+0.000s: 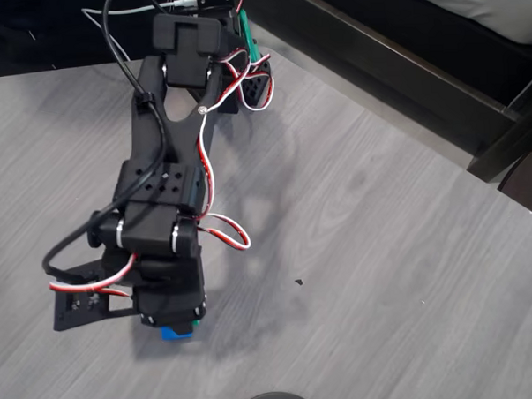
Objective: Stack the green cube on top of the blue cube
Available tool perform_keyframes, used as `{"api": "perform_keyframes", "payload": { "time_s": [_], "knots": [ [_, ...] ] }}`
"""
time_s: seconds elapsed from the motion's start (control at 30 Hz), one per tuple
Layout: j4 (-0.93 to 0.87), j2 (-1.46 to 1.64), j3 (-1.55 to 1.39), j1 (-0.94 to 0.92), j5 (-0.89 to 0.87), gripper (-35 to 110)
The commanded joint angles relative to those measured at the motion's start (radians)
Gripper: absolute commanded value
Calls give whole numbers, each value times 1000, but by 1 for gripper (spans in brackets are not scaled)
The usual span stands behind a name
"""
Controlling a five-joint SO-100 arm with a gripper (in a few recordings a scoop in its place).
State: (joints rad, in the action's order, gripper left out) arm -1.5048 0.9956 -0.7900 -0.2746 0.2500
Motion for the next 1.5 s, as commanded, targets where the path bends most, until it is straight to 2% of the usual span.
{"api": "perform_keyframes", "payload": {
  "time_s": [0.0, 0.1, 0.2, 0.23, 1.03, 1.1, 1.23, 1.47],
  "knots": [
    [-26, -57, 130, -31, 0, 0],
    [-110, -195, 330, -40, 2, 0],
    [-279, -440, 758, -43, 2, 0],
    [-284, -463, 784, -41, 2, 0],
    [-287, -494, 781, -20, -3, 0],
    [-287, -502, 781, -20, 0, 10],
    [-288, -506, 779, -18, 6, 17],
    [-290, -502, 765, -9, 15, 18]
  ]
}}
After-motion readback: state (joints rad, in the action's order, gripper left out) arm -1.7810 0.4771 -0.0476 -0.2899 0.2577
